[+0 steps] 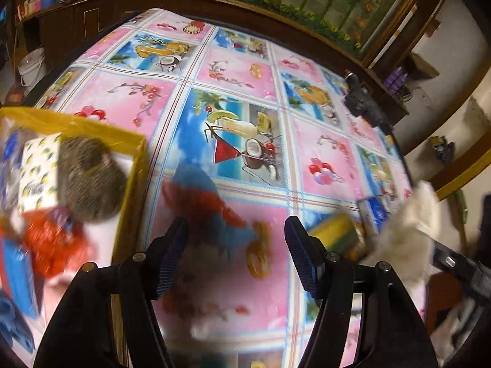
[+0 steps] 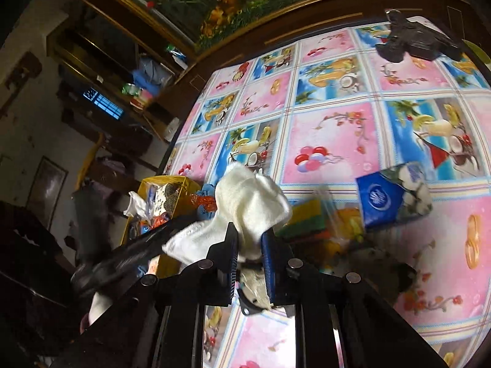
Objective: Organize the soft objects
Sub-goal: 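Grasp the blue knitted cloth with red bag with the left gripper while the right lifts the white cloth, then carry the blue knitted cloth and white cloth into the yellow box and release both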
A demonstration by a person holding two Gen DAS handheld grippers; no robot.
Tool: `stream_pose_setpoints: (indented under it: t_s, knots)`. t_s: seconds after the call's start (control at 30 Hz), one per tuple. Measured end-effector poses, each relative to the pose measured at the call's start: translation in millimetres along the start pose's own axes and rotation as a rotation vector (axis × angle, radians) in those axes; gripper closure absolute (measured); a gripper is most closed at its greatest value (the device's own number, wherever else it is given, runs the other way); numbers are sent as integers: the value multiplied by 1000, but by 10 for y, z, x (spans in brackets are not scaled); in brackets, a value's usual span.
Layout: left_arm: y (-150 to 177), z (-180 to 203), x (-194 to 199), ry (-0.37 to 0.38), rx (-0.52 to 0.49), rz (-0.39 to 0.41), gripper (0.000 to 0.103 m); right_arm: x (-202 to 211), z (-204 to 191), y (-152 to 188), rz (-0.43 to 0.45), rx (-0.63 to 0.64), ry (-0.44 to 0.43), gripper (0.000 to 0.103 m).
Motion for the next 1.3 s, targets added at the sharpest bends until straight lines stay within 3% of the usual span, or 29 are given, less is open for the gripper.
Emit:
stream_pose_setpoints:
  t_s: [0.1,0.17,0.2,0.23,0.4,0.67,0.83,1.1,1.3]
  knots:
    - [-18,85,-194,-76,-72,-7,39,167,71,54,20,2,-13,88]
    - [12,131,-240,-60,-89,-28,43,223,85,86,26,4,-22,88]
    - [33,131,-241,-57,-85,-35,60,242,88,98,29,9,-24,88]
    - [56,129,-238,-48,-85,-39,69,240,84,102,33,16,-21,88]
    - [114,131,1,-18,-78,10,70,246,-48,134,60,50,-35,88]
    - [241,38,765,43,-63,126,70,248,-480,244,76,128,-101,88]
    - [379,-358,1195,55,18,174,70,198,-787,405,61,180,-127,89]
    - [615,-1126,1697,-8,160,240,70,84,-1298,595,33,252,-165,89]
    - [758,-1465,1927,-53,208,260,69,-8,-1742,754,-9,318,-216,89]
Point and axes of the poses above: each gripper's, at about its wrist camera, not at the fingertips, and x roughly against the way its jaws point, z to its right, y to its underside, the point moved 1 cm from there along -x, roughly the way its jaws point, and after that the axes turned 13 degrees about z, right-handed, at the moved point
